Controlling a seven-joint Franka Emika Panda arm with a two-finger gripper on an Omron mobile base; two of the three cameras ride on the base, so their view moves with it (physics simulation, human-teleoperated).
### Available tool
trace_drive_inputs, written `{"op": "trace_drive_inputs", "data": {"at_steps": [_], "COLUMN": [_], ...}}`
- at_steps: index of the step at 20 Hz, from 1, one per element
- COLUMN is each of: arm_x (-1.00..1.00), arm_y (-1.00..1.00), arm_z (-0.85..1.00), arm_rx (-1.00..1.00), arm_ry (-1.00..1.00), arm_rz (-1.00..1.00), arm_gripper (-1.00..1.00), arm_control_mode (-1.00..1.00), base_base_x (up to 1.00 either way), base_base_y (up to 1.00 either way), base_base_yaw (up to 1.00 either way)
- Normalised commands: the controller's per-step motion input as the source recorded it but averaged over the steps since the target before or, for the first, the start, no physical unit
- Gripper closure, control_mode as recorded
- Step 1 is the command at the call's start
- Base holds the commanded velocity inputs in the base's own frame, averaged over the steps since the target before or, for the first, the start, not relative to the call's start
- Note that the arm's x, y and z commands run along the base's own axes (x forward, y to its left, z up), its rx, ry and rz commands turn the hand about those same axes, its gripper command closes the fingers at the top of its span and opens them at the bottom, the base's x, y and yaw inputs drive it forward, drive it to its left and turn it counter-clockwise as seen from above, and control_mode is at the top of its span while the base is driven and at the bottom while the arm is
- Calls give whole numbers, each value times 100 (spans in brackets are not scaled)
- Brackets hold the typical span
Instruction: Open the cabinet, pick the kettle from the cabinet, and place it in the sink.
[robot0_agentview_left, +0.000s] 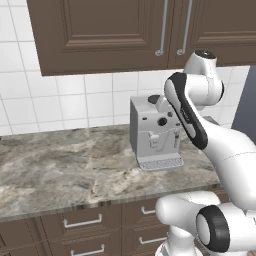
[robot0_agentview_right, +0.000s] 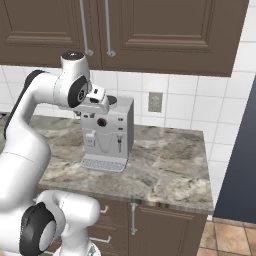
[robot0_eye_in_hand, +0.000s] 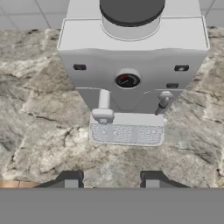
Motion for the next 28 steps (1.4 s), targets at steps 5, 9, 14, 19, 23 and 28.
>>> {"op": "trace_drive_inputs", "data": {"at_steps": [5,9,14,19,23,28], "arm_x": [-10,-28,-20,-8,-1,4], "arm_y": [0,0,8,16,14,13], "arm_z": [0,6,25,41,49,48], "arm_rx": [0,0,0,0,0,-4], "arm_ry": [-5,-37,-27,-14,-3,-5], "arm_rz": [0,1,1,0,0,0], "arm_gripper": [-100,-100,-100,-100,-100,-100], "arm_control_mode": [-100,-100,-100,-100,-100,-100], "base_base_x": [0,0,0,0,0,0], "base_base_y": [0,0,0,0,0,0], "base_base_yaw": [0,0,0,0,0,0]}}
